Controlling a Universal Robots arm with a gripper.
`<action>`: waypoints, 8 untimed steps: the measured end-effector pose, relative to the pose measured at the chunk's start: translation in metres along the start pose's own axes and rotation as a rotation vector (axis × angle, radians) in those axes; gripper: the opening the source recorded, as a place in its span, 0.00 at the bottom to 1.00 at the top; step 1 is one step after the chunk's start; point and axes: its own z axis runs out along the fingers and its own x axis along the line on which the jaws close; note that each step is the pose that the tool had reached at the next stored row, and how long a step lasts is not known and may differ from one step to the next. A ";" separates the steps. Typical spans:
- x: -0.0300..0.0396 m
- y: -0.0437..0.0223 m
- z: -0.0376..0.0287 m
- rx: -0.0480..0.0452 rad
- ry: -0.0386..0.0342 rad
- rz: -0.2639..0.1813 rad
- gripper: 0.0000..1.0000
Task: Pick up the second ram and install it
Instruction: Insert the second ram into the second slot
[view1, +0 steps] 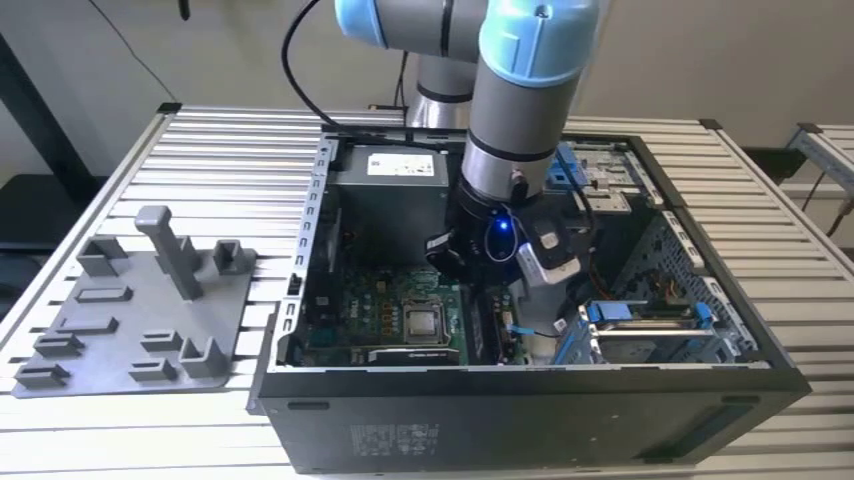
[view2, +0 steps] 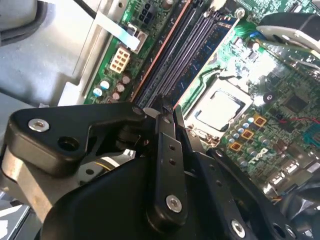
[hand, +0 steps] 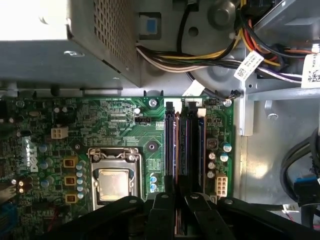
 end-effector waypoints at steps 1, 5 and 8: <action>-0.0008 -0.0001 0.0003 -0.0002 0.0002 0.000 0.14; -0.0026 -0.0008 0.0005 -0.0002 0.0009 0.000 0.14; -0.0028 -0.0021 0.0007 -0.0004 0.0011 0.000 0.14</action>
